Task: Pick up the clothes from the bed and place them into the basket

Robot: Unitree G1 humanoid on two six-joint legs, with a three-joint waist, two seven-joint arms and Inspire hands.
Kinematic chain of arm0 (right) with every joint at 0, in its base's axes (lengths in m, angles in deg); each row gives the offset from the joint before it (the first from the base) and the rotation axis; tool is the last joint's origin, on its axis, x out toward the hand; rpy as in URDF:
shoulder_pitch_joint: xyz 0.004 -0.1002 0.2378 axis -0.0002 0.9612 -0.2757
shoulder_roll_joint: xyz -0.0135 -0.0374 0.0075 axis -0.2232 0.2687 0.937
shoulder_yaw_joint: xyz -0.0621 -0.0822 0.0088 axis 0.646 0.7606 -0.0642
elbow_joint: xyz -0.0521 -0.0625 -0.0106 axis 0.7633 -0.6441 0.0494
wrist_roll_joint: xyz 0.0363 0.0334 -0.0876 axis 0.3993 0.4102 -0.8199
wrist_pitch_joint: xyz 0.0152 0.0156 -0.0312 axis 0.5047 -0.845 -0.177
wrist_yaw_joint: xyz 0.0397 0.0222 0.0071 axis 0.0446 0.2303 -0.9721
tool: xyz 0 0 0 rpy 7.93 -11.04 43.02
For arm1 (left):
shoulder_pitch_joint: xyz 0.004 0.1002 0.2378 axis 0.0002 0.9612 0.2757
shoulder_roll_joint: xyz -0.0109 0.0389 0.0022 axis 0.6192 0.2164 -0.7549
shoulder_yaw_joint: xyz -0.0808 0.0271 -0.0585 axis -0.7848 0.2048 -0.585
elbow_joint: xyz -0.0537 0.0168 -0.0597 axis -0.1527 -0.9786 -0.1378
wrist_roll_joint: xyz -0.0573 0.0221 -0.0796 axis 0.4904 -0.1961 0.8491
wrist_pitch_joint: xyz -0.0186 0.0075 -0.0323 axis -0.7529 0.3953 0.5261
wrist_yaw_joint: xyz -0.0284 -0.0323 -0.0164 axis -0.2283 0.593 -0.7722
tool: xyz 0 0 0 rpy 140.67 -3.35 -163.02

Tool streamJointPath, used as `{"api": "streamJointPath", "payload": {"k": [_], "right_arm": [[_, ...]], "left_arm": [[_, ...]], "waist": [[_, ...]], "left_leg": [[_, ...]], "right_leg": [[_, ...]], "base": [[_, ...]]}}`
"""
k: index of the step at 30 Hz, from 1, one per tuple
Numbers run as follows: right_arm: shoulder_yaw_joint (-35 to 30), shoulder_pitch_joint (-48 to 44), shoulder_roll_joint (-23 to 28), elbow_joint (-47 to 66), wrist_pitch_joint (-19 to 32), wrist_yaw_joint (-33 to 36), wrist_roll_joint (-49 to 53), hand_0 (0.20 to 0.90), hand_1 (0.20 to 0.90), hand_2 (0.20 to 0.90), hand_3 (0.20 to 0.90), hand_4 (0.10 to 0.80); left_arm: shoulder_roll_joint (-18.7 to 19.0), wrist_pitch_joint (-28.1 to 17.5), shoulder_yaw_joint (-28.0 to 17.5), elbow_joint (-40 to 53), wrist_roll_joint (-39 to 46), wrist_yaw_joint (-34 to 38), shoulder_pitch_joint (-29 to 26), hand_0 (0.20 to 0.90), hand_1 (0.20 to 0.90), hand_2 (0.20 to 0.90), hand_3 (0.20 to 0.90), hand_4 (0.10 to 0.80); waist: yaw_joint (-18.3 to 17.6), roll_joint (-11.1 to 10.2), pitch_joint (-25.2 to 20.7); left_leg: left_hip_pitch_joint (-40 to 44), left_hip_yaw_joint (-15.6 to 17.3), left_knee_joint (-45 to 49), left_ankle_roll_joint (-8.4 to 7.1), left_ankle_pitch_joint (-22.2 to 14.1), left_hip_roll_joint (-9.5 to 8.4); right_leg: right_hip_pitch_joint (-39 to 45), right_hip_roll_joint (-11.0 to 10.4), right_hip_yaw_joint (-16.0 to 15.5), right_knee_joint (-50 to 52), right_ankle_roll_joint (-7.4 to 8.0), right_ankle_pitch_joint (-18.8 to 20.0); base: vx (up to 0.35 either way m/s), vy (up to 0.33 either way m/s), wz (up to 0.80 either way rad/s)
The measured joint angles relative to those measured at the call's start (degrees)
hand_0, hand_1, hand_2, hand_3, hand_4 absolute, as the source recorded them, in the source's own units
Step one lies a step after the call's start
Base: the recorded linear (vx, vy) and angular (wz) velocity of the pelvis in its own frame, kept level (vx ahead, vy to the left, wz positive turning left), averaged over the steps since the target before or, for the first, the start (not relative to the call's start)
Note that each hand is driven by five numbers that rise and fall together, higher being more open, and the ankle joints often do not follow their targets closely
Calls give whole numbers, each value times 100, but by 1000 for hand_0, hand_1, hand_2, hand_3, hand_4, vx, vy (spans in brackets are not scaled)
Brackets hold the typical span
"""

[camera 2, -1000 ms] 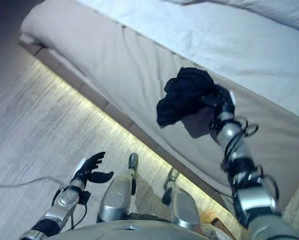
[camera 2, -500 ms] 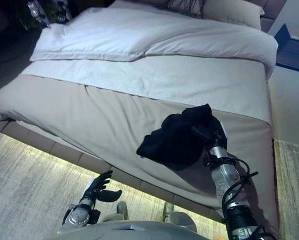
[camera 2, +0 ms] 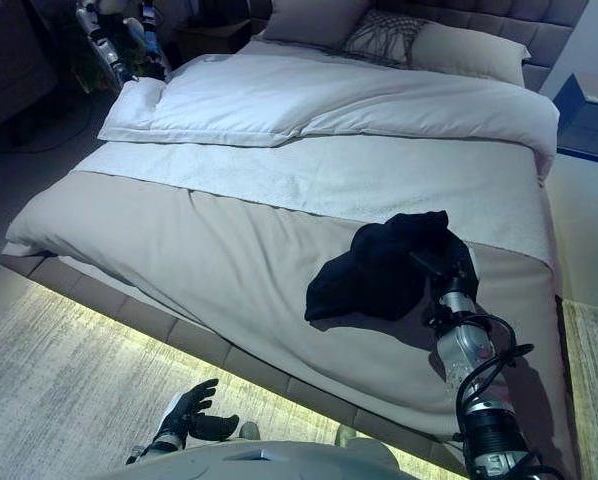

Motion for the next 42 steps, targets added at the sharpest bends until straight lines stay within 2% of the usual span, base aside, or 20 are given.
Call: {"api": "streamJointPath", "payload": {"k": [4,8,13,18,19,21,23,25,26,27,28,31,32,33,35,36,38,39,40,42], "right_arm": [[-4,1,104,389,-1,-28,0,300,300,300,200,100],[-62,-4,619,834,-13,-315,56,300,300,300,200,100],[-228,-122,813,1290,-189,-593,329,300,300,300,200,100],[-171,-398,886,1426,-260,-681,415,300,300,300,200,100],[-124,-458,862,1427,-263,-698,414,300,300,300,200,100],[-2,-515,879,1509,-262,-758,417,300,300,300,200,100],[147,-763,894,1651,-207,-723,416,300,300,300,200,100],[400,-1174,929,1651,-193,-580,386,300,300,300,200,100],[463,-1253,934,1651,-152,-468,366,300,300,300,200,100],[469,-1253,935,1653,-78,-400,315,300,300,300,200,100],[474,-1215,866,1652,-22,-322,258,300,300,300,200,100],[373,-892,822,1868,141,-232,163,300,300,300,200,100],[284,-766,812,1908,194,-237,165,300,300,300,200,100],[176,-618,812,1940,211,-233,167,300,300,300,200,100],[23,-383,787,1967,260,-230,173,300,300,300,200,100],[-4,-343,783,1968,271,-238,185,300,300,300,200,100],[-5,-355,774,1967,271,-289,186,300,300,300,200,100],[-8,-367,770,1966,271,-308,186,300,300,300,200,100],[-9,-373,737,1966,272,-320,185,300,300,300,200,100],[-9,-378,716,1966,272,-313,186,300,300,300,200,100]], "left_arm": [[-58,302,-282,38,1038,-922,-24,900,900,900,900,800],[-63,364,-283,75,1469,-1700,-110,900,900,900,900,800],[-77,338,48,486,1712,-1858,-268,900,900,900,900,800],[-131,327,320,527,1748,-1670,-735,900,900,900,900,800],[-119,328,325,506,1747,-1577,-782,900,900,900,900,800],[-94,330,350,485,1749,-1318,-812,900,900,900,900,800],[-144,329,373,470,1747,-1097,-775,900,900,900,900,800],[-181,325,421,255,1728,-930,-839,900,900,900,900,800],[-240,322,414,101,1695,-842,-859,900,900,900,900,800],[-290,320,404,-20,1669,-812,-860,900,900,900,900,800],[-267,318,402,-124,1627,-810,-861,900,900,900,900,800],[-138,319,401,-286,1461,-799,-858,900,900,900,900,800],[-107,320,403,-302,1431,-806,-860,900,900,900,900,800],[-64,320,406,-337,1367,-825,-865,900,900,900,900,800],[5,319,402,-454,1256,-839,-891,900,900,900,900,800],[57,318,407,-455,1233,-841,-877,900,900,900,900,800],[133,321,392,-460,1227,-836,-829,900,900,900,900,800],[136,333,322,-461,1228,-824,-789,900,900,900,900,800],[141,341,288,-462,1227,-802,-770,900,900,900,900,800],[147,341,281,-462,1228,-783,-778,900,900,900,900,800]], "waist": [[-25,0,0],[-47,-12,-5],[-245,-75,-25],[-346,-348,-109],[-319,-467,-102],[-157,-731,-116],[-61,-640,-124],[69,-493,-94],[111,-375,-89],[108,-181,-100],[119,-177,-75],[-73,-245,-82],[-162,-223,-62],[-195,-229,-45],[-248,-95,44],[-261,-42,110],[-71,109,238],[11,200,293],[79,311,348],[141,384,376]], "left_leg": [[17,16,0,0,0,1],[51,56,-1,0,0,2],[118,196,-2,0,-1,27],[153,323,286,-24,-10,100],[82,216,609,-52,-31,55],[-325,-633,1689,-68,-280,-69],[-502,-1817,1686,-52,-705,-356],[-555,-2590,1143,163,-784,-805],[-602,-2814,939,185,-785,-931],[-679,-2678,934,291,-748,-922],[-643,-2569,976,395,-611,-909],[-619,-2263,577,710,-345,-1022],[-572,-2193,421,723,-246,-1055],[-487,-2125,302,728,-177,-1138],[-283,-1977,89,736,-112,-1142],[-158,-1802,-5,741,-51,-1139],[-92,-1210,-3,755,-46,-1009],[-37,-913,-1,853,-111,-953],[5,-680,-2,917,-155,-849],[25,-548,-1,951,-178,-759]], "right_leg": [[1,0,14,0,0,0],[0,5,62,0,0,1],[-12,40,217,1,-13,10],[-192,122,678,34,-54,-56],[-188,79,843,57,-99,-85],[-172,-76,1325,190,-228,-93],[-280,-11,1880,217,-223,-5],[-438,47,2511,192,-201,107],[-529,97,2638,238,-182,114],[-508,182,2631,214,-183,115],[-525,158,2628,198,-173,121],[-720,-184,2286,172,-55,57],[-802,-279,2203,257,0,97],[-842,-411,2190,420,247,300],[-903,-464,2153,629,440,275],[-999,-456,1960,720,566,380],[-1257,-519,826,885,592,504],[-1326,-624,240,979,594,471],[-1372,-730,-124,1225,598,466],[-1432,-766,-221,1509,603,462]], "base": [[0,3,-2],[-7,-15,-5],[-20,-25,-16],[-12,7,-48],[33,69,-88],[23,139,-108],[21,157,-146],[-45,183,-174],[-116,252,-137],[-113,258,-114],[-98,237,-89],[-43,188,-47],[-64,174,-27],[-38,171,-26],[-55,195,-34],[-122,195,-67],[-205,146,-123],[-297,114,-142],[-281,86,-116],[-133,37,-46]]}}
